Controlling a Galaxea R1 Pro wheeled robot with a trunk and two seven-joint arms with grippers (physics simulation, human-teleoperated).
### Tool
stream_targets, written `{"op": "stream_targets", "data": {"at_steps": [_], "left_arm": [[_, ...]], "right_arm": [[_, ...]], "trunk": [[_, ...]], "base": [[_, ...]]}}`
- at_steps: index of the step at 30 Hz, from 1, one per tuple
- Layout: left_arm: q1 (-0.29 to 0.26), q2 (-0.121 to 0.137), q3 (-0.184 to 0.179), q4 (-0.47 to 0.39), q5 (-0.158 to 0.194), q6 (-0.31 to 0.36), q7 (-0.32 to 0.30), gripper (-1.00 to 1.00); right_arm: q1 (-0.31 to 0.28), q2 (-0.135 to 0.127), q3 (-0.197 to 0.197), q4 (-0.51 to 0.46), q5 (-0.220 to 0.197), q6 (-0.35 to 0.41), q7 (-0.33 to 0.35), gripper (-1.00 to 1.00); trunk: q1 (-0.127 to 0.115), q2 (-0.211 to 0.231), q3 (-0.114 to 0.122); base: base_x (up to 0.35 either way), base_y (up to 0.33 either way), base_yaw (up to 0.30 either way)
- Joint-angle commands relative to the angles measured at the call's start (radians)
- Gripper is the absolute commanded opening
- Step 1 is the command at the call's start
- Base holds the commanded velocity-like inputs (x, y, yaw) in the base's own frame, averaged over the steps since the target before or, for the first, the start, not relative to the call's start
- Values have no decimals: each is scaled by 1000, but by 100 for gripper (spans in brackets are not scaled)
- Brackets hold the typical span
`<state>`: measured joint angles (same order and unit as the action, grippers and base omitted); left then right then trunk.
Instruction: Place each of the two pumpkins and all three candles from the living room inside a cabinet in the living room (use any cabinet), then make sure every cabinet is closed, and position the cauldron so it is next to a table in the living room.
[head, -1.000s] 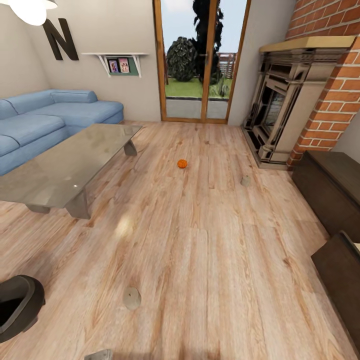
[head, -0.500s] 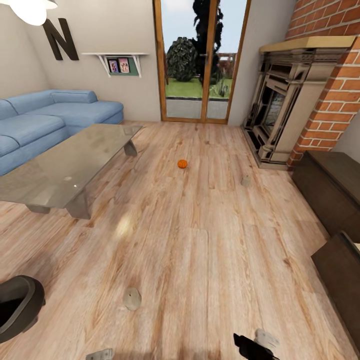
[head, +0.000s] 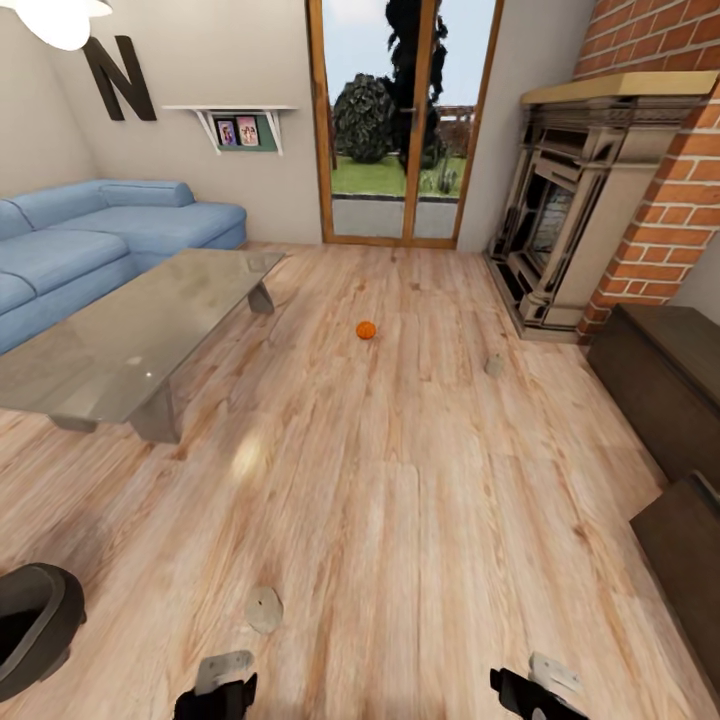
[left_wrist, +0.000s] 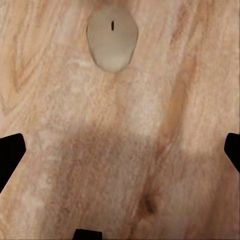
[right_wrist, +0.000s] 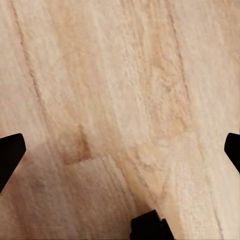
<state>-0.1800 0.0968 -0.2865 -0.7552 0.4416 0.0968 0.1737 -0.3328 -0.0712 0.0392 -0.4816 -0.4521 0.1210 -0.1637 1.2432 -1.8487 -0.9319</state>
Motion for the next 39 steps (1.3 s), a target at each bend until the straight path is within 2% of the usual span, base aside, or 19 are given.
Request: {"op": "stream_targets", "data": {"at_steps": [1, 4, 7, 14, 23, 28, 39], "left_arm": [[-1, 2, -5, -54, 9, 45, 11, 100], [-1, 1, -4, -140, 6, 101, 13, 100], [-1, 0, -4, -156, 6, 111, 13, 100], [-1, 5, 0, -162, 6, 113, 13, 100], [-1, 2, 0, -162, 6, 72, 15, 100], [-1, 1, 0, -162, 6, 71, 15, 100], [-1, 1, 0, -162, 6, 68, 15, 100]], "right_arm": [[0, -1, 4, -2, -5, -9, -7, 100], [0, -3, 3, -1, -6, -55, -8, 100], [0, 3, 4, -2, -6, -70, -9, 100], [0, 7, 3, 0, -6, -76, -11, 100], [0, 9, 4, 5, -5, -97, -10, 100], [0, 8, 4, 6, -4, -122, -8, 100], [0, 9, 4, 7, -5, -126, -9, 100]], "trunk": [[0, 0, -1], [0, 0, -1], [0, 0, -1], [0, 0, -1], [0, 0, -1], [0, 0, -1], [0, 0, -1]], "base": [[147, 65, 0], [62, 27, 0], [13, 6, 0], [86, 24, 0], [102, 81, 0], [28, 96, 0], [50, 117, 0]]}}
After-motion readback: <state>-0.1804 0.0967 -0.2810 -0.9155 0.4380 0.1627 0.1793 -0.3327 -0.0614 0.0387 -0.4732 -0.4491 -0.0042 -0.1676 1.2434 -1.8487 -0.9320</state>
